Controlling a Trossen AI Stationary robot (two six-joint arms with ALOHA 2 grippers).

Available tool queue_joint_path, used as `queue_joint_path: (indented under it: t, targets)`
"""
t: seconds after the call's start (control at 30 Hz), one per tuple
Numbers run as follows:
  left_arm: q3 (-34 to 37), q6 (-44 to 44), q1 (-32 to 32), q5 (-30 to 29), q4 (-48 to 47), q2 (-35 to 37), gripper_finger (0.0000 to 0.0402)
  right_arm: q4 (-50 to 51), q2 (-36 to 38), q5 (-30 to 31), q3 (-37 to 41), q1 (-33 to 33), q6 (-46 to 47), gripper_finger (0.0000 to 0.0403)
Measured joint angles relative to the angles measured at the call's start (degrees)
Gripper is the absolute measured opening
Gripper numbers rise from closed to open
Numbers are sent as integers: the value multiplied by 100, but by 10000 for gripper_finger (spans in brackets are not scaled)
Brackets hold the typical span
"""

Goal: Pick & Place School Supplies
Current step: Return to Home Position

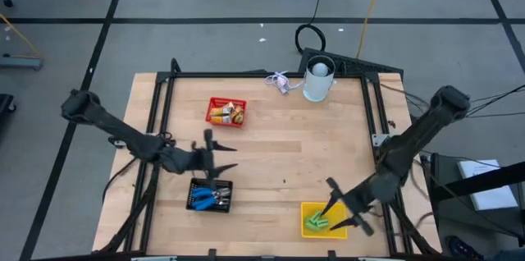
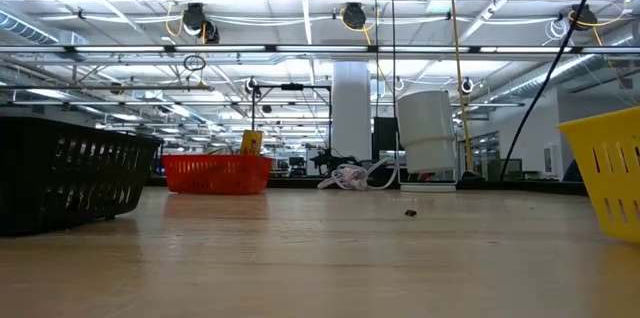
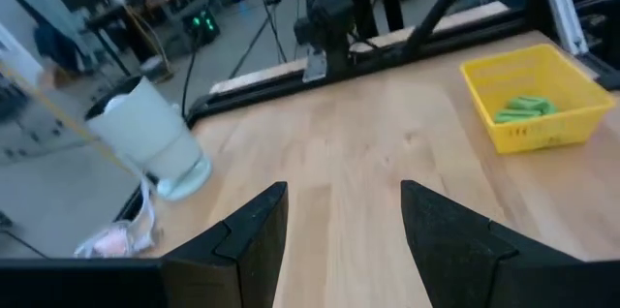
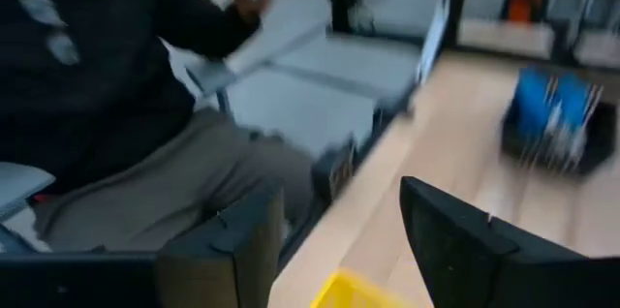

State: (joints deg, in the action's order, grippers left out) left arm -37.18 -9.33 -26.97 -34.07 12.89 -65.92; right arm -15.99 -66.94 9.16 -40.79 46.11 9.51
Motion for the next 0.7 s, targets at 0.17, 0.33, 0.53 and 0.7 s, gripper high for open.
queue_joint_path:
  t: [0.17,0.33,0.53,0.7]
  targets:
    - [1,868,-280,-150,-1572,1284,204,141,1216,-27,322,13,-970,183]
    - [1,1369,-761,-541,-2622,2479,204,168,2598,-31,1183,11,-1225,170]
    - [285,1509,-1333,-1223,-2940,3429,204,-324,4279,59,2688,9,-1324,158]
    - [1022,1716,-1567,-1392,-2739,4199,205,-452,5642,239,3679,10,-1351,149]
